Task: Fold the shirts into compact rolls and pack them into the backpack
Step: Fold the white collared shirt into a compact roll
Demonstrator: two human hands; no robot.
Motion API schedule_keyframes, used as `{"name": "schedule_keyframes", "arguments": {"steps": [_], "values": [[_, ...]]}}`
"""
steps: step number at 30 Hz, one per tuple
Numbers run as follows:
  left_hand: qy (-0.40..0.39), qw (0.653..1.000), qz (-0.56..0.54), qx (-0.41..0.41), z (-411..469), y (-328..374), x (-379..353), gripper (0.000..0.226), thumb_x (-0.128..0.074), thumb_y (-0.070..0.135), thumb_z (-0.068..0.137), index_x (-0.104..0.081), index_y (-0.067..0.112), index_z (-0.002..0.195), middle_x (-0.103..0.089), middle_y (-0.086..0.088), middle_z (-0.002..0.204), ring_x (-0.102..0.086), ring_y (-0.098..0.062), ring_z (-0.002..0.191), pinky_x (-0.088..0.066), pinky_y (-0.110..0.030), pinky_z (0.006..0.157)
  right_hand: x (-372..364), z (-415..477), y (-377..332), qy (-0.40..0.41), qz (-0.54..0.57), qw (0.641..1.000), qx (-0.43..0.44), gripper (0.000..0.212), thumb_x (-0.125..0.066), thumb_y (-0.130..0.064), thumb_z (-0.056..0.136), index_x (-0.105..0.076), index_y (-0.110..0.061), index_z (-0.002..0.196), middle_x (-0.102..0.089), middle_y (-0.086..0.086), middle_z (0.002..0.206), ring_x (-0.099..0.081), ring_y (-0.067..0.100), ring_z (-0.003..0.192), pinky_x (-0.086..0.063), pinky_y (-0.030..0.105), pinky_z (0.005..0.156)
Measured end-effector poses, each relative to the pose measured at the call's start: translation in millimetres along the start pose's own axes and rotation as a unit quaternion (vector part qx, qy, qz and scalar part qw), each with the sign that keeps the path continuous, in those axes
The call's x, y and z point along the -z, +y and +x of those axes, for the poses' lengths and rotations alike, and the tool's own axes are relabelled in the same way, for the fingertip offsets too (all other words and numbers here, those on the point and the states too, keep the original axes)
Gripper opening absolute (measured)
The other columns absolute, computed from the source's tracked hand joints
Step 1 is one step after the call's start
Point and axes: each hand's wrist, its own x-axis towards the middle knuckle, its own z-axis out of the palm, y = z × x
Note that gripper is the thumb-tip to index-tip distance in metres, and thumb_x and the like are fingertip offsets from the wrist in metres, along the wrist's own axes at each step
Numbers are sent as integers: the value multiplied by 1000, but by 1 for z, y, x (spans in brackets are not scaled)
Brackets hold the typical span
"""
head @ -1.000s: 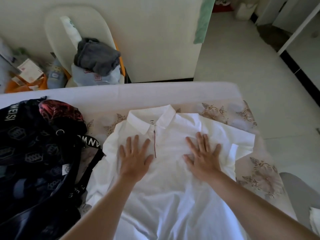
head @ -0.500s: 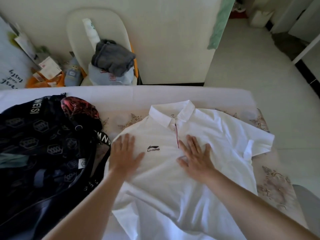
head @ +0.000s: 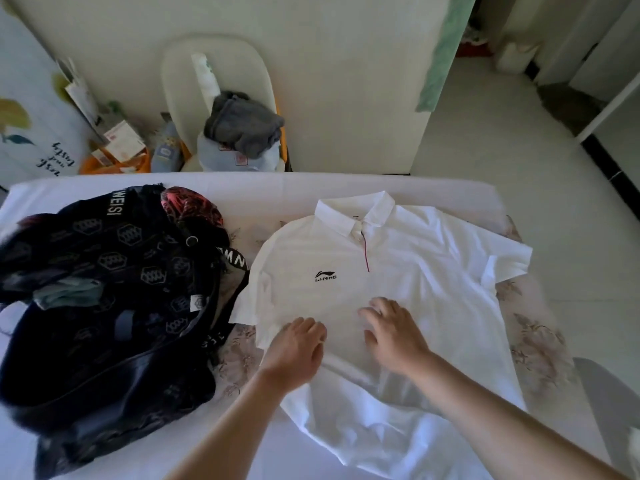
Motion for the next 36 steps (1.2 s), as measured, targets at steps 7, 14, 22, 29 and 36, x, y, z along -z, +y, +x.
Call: {"name": "schedule_keyframes", "arguments": {"steps": [7, 14, 22, 29, 36], "values": [[-178, 977, 76, 86, -55, 20, 15, 48, -52, 40, 88, -43, 34, 134, -42, 3, 129, -42, -18, 123, -45, -36, 91, 0, -83, -36, -118, 34, 992, -32, 64, -32, -64, 75, -66, -29, 117, -60, -5, 112, -60, 18, 106, -48, 32, 90], [-139, 980, 130, 54, -104, 29, 29, 33, -50, 32, 89, -64, 26, 119, -53, 4, 119, -44, -19, 116, -30, -30, 107, 0, -133, -51, -161, -8, 983, -82, 70, -58, -46, 74, -46, -29, 141, -48, -4, 132, -59, 22, 115, -44, 33, 96], [-1, 999, 27, -22, -128, 29, 52, 11, -44, 15, 74, -38, 16, 65, -39, 5, 57, -41, -20, 62, -36, -34, 110, 42, -169, -53, -188, -126, 965, -130, 27, -51, -25, 85, -62, -25, 109, -67, 0, 118, -59, 25, 114, -28, 38, 98], [114, 983, 135, -59, -91, 34, 68, 22, -37, 21, 74, -55, 18, 61, -52, 2, 56, -53, -25, 61, -52, -43, 88, 91, -155, -21, 22, -155, 970, -185, 30, -41, -27, 85, -68, -14, 87, -70, 3, 89, -61, 30, 95, -44, 33, 71], [55, 955, 284, 59, -1, 33, 113, 22, -44, 27, 97, -64, 20, 100, -63, -1, 95, -58, -25, 97, -40, -35, 76, 136, -65, 6, 94, -16, 971, -221, 30, -41, -16, 100, -61, -12, 122, -64, 9, 118, -61, 32, 106, -44, 34, 80]]}}
